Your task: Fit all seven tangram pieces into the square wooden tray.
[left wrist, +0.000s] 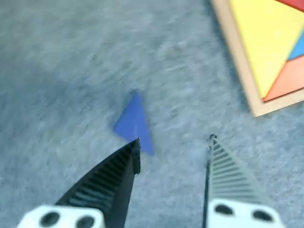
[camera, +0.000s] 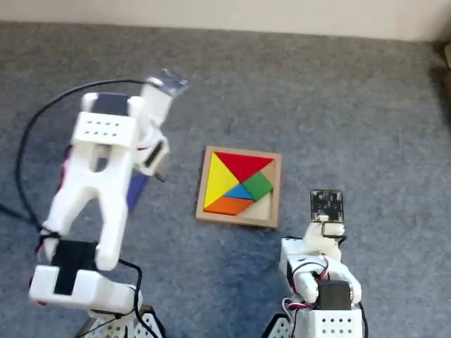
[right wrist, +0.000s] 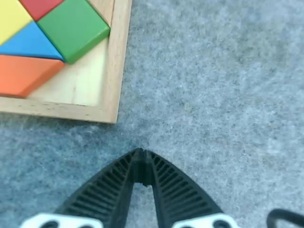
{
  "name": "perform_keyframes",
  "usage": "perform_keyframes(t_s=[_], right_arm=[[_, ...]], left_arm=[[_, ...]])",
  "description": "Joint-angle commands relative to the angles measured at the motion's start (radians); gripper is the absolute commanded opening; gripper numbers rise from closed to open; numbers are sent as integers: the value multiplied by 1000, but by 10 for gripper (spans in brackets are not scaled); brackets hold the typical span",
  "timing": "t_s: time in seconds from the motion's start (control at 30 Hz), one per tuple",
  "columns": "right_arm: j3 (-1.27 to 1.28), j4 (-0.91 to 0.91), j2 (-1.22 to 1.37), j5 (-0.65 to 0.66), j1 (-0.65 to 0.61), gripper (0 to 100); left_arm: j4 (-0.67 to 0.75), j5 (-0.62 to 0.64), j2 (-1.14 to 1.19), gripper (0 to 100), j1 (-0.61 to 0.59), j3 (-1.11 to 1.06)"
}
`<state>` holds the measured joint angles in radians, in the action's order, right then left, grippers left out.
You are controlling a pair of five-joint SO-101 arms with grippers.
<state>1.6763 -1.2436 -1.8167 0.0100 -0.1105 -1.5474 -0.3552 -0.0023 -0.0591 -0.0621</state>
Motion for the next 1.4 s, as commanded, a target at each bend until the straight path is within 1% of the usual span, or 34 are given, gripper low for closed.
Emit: perform_keyframes(t_s=[0.0, 0.07, 0.23, 0.37, 0.47, 0.57, 0.8, 1.3, 1.37], right_arm=[[137, -7, -15, -3, 8, 5], [137, -7, -15, -3, 8, 5], [137, -7, -15, -3, 8, 5], [137, -7, -15, -3, 8, 5], [137, -7, -15, -3, 8, 5], [137, -7, -15, -3, 8, 5], [137, -7, -15, -3, 8, 5], [137, -7, -15, -3, 8, 5], [137, -7, -15, -3, 8, 5]], left_arm=[[2, -51, -53, 231, -110, 5], [2, -78, -50, 231, -165, 1], [114, -153, -16, 234, -242, -64], [176, -176, 65, 236, -305, -73], [212, -180, 137, 238, -323, -71], [229, -193, 194, 274, -323, -71], [298, -193, 271, 278, -317, -71], [293, -190, 378, 277, -217, -71], [293, -190, 397, 258, -200, -73]])
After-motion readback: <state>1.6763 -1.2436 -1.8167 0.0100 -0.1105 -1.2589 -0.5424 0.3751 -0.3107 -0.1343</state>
